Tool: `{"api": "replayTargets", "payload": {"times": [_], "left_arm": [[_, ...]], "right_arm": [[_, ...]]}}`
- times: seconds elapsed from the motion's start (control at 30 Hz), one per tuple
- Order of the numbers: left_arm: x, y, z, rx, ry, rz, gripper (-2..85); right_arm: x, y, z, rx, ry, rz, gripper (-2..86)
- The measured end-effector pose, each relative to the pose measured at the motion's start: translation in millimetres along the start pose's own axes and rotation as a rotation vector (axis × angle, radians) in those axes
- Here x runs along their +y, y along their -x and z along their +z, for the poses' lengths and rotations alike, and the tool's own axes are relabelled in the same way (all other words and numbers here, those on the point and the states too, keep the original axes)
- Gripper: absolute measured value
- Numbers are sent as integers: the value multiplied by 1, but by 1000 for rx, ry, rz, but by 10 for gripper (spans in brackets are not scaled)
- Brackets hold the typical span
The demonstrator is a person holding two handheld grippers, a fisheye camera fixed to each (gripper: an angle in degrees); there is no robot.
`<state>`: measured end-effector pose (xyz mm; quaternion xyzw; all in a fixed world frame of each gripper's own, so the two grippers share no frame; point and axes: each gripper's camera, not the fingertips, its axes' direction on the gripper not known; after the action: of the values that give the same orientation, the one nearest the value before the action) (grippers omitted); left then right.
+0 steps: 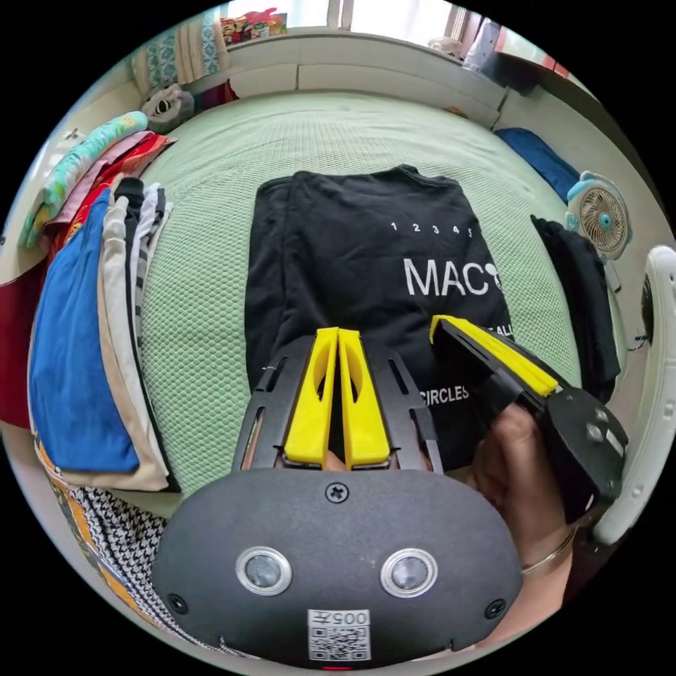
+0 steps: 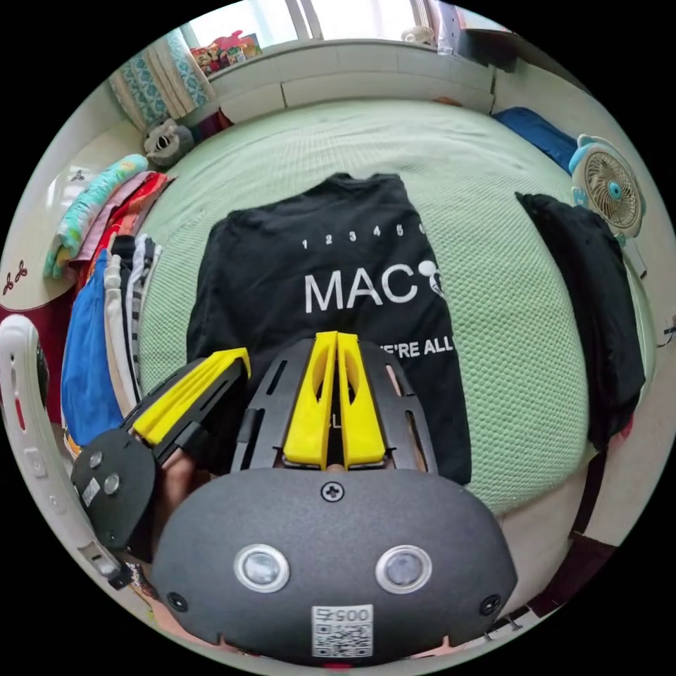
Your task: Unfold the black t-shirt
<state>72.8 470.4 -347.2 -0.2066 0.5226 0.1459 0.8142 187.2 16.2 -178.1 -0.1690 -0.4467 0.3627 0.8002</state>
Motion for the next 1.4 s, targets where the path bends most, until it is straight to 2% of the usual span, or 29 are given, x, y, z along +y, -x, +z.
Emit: {"api": "replayTargets", "payload": {"times": [0.13,0.33,0.63,0.93,1.1,1.27,1.4], "left_arm": [[0,-7,17,-7,-28,95,-3],[-9,-25,37,-73,9,131,-3],[-21,-31,60,-39,41,161,-2],[-20,-46,78,-84,23,191,-1],[-19,-42,86,-33,11,158,-1],[-20,-58,93,-125,20,239,-1],[-22,-60,99,-122,35,234,-1]], "right_arm": [[0,-3,18,-40,-15,-55,-13],[-8,14,33,29,10,-184,-13],[-15,34,50,82,10,-224,-11],[-25,44,63,82,35,-257,-13],[-26,54,69,119,27,-289,-12],[-26,74,77,232,30,-357,-9],[-30,72,80,206,40,-328,-9]]}}
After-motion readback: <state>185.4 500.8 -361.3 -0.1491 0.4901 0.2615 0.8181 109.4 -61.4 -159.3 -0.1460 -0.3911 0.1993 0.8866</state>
